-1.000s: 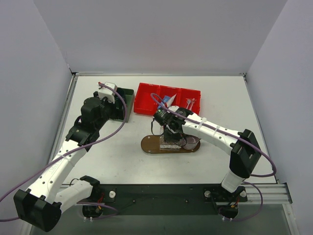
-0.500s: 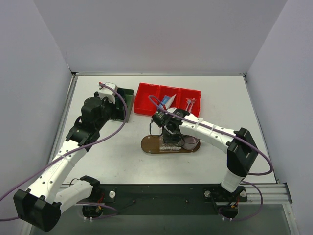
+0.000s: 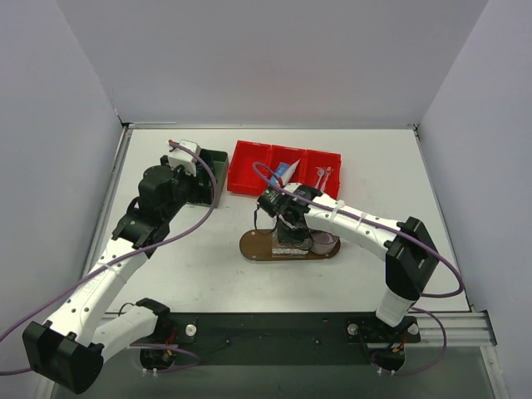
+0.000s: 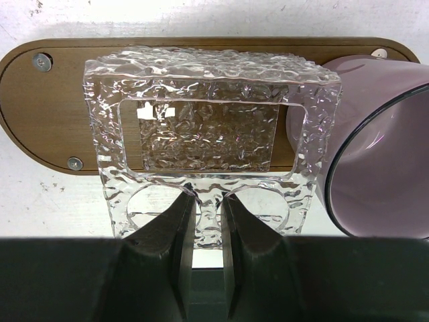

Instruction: Prepare toiletry sets of a toothbrush and toothpaste on the tray

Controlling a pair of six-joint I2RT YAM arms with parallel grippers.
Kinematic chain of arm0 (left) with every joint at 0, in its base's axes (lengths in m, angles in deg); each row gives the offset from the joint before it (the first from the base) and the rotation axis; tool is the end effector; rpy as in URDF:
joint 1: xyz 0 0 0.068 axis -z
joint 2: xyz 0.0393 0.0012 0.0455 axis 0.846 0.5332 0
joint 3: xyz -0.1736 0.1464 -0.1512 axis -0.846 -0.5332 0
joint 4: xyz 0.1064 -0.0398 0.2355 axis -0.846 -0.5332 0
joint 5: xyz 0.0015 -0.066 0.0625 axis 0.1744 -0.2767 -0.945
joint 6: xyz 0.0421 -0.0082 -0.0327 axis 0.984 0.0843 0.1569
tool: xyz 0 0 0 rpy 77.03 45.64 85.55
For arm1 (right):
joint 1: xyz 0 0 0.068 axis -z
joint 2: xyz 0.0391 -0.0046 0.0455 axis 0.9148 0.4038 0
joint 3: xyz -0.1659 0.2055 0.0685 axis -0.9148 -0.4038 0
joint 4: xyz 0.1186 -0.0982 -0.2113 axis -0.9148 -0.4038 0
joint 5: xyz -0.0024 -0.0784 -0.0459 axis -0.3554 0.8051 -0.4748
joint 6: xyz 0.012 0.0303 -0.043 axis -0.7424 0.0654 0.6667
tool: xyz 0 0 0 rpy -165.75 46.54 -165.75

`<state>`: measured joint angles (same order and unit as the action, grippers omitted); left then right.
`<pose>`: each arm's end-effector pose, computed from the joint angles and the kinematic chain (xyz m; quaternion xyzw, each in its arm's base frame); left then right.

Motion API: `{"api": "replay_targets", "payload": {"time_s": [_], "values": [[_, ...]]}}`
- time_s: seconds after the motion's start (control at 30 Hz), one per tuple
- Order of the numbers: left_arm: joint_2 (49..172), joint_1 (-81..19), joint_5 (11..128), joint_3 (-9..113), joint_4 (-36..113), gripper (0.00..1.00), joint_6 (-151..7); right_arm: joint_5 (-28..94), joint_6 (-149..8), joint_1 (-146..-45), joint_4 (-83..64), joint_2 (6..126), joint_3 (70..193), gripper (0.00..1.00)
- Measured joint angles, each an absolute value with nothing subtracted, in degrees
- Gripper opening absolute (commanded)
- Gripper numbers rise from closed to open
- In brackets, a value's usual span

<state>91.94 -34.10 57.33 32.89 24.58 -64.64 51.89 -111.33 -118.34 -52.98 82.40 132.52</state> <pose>0.2118 -0.0902 0.3495 0.1141 0.7869 -0.1186 0.5947 0.2210 0.2734 0.2472 -0.0158 0.9709 0.1072 0.2137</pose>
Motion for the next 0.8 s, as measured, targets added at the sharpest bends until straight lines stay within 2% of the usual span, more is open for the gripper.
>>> {"api": "replay_targets", "payload": {"time_s": [0.67, 0.8], "values": [[91.72, -33.86, 57.24, 32.89, 24.58, 0.82, -64.61, 52.48, -111.37, -118.37, -52.81, 82.4, 132.13, 0.0], [91.63, -33.84, 57.24, 32.91, 24.58, 0.82, -64.61, 52.52, -111.37, -118.37, -52.78, 82.4, 132.13, 0.06]]}}
